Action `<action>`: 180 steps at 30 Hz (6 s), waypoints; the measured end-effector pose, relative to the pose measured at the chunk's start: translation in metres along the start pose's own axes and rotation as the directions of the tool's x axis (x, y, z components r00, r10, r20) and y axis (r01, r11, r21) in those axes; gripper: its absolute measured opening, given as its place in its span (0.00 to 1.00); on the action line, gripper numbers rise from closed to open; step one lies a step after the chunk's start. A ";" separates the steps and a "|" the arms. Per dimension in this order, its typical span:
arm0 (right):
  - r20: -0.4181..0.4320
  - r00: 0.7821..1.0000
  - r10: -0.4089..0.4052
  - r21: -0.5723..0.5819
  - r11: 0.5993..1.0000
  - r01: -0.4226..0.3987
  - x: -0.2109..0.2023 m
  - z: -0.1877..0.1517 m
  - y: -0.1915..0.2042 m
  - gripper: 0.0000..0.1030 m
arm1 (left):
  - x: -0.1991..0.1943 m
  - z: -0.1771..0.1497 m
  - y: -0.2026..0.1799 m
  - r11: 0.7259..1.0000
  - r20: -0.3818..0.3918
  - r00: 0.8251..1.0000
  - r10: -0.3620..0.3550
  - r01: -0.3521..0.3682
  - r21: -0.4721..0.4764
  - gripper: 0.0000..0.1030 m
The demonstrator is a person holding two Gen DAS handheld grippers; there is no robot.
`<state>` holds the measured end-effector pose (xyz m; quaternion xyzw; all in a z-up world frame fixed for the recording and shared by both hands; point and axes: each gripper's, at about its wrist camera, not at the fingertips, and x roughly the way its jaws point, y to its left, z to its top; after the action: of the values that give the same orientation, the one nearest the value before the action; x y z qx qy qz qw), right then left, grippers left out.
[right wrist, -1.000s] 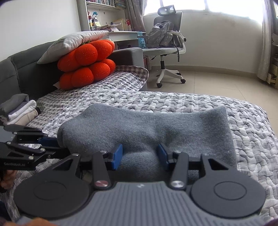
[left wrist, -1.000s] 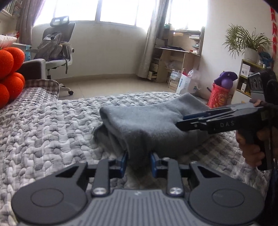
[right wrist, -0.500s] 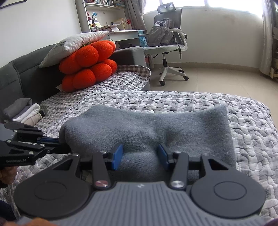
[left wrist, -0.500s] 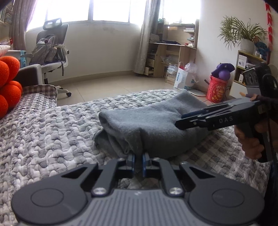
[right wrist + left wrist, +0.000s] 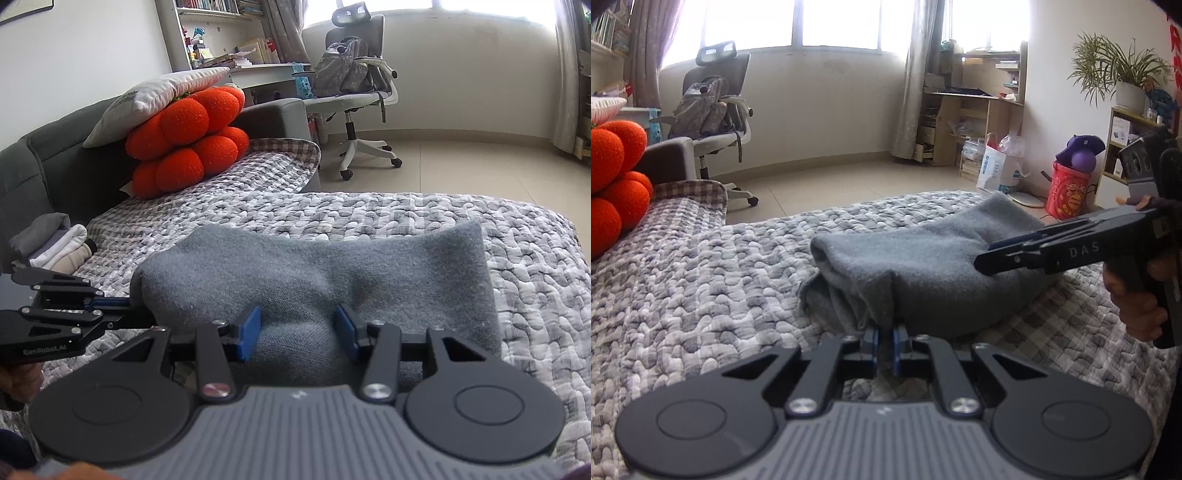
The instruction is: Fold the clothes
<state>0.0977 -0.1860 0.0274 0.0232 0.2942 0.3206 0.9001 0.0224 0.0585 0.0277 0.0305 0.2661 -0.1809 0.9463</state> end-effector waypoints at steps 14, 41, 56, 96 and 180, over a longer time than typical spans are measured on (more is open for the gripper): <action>0.004 1.000 0.004 0.022 1.000 -0.004 0.000 0.002 -0.005 0.48 | -0.008 -0.003 0.006 0.999 0.001 0.999 -0.032 0.032 -0.018 0.07; 0.022 1.000 -0.012 0.000 1.000 0.012 0.001 0.001 -0.003 0.49 | -0.020 -0.009 0.014 0.996 0.013 0.997 -0.075 0.076 -0.042 0.04; 0.097 0.992 -0.075 0.044 0.997 0.071 -0.028 0.006 -0.016 0.50 | -0.030 0.050 -0.043 0.989 0.120 0.991 0.064 -0.047 -0.138 0.82; 0.018 0.991 -0.130 0.046 0.991 0.129 -0.009 0.004 -0.022 0.62 | 0.066 0.038 -0.061 0.862 -0.052 0.910 0.410 -0.406 -0.302 1.00; 0.111 0.959 -0.259 0.062 0.965 0.254 -0.013 0.011 -0.004 0.51 | 0.061 0.042 -0.055 0.886 0.000 0.907 0.420 -0.410 -0.218 1.00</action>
<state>0.0982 -0.1949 0.0422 0.0248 0.2483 0.1923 0.9491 0.0717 -0.0190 0.0339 -0.0192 0.2491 0.0545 0.9668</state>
